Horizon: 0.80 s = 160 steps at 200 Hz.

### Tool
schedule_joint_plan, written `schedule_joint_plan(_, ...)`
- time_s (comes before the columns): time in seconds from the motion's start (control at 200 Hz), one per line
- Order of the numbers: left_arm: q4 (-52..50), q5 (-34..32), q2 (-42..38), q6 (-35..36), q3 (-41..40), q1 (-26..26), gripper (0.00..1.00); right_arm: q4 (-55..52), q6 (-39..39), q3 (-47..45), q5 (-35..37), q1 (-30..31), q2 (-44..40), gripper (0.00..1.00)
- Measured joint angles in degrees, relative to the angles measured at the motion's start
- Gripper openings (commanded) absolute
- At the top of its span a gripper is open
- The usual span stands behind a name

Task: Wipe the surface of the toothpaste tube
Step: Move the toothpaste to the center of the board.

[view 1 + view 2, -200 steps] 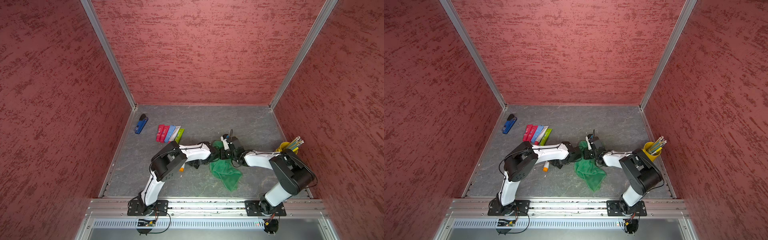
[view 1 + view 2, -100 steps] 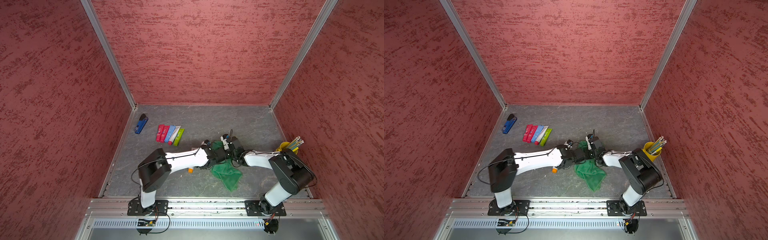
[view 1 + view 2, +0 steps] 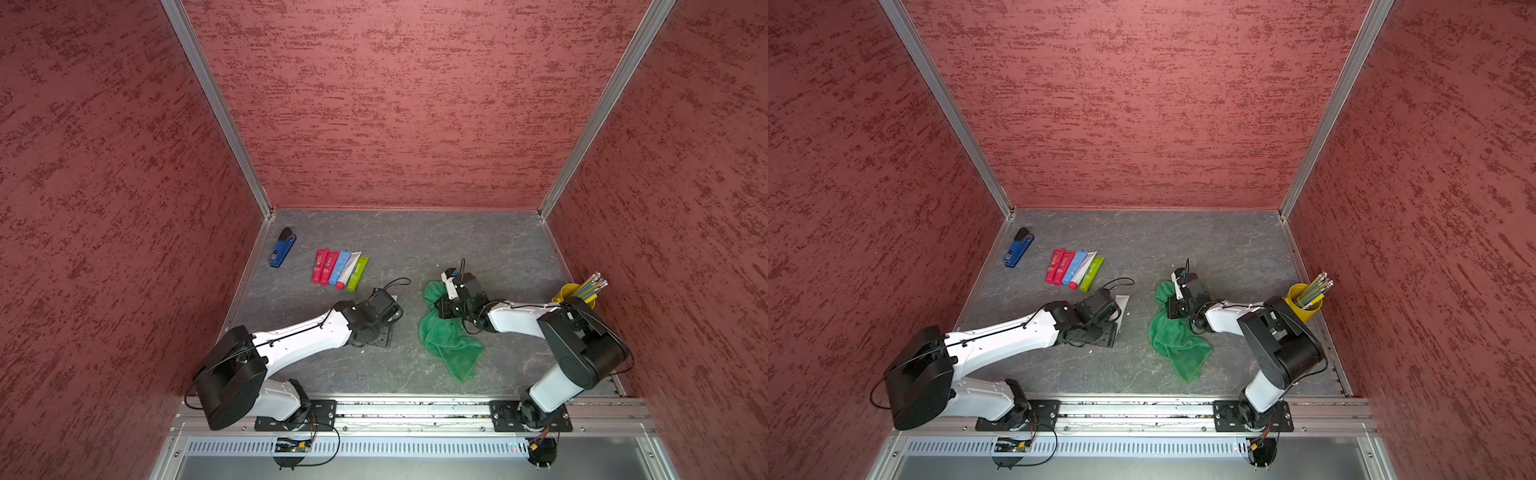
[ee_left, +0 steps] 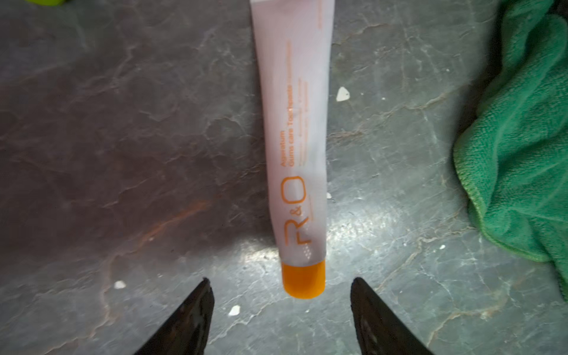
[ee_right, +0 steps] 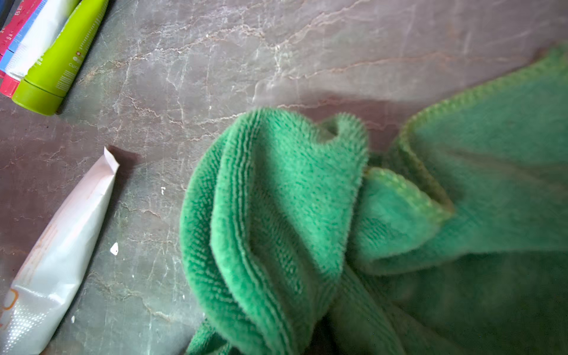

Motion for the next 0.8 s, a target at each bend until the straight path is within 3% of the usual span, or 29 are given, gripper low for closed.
schedule_joint_plan(0.095, 2.3, 1.6, 3.4, 0.0, 0.1, -0.4, 0.65, 0.1, 0.0, 0.0, -0.2, 0.0, 0.0, 0.00)
schedule_joint_plan(0.245, 3.3, 2.8, 7.8, 0.2, 0.1, -1.4, 0.42, -0.2, 0.0, -0.8, -0.3, 0.0, -1.7, 0.00)
schedule_joint_plan(0.536, 3.6, 2.6, 8.5, 3.3, 1.5, -4.0, 0.13, -6.4, 0.0, -1.6, 0.2, -0.2, -15.6, 0.00)
schedule_joint_plan(0.676, 4.1, 2.5, 9.5, 6.0, 2.5, -6.9, 0.17, -9.6, -0.2, -0.7, 0.3, -0.2, -18.9, 0.00)
schedule_joint_plan(0.771, 4.9, 2.4, 10.4, 7.6, 2.5, -8.6, 0.39, -10.9, -0.9, 0.7, -0.4, -0.2, -17.9, 0.00)
schedule_joint_plan(0.802, 5.1, 2.4, 10.4, 8.4, 2.4, -9.0, 0.41, -11.1, -1.1, 1.2, -0.8, -0.2, -17.2, 0.00)
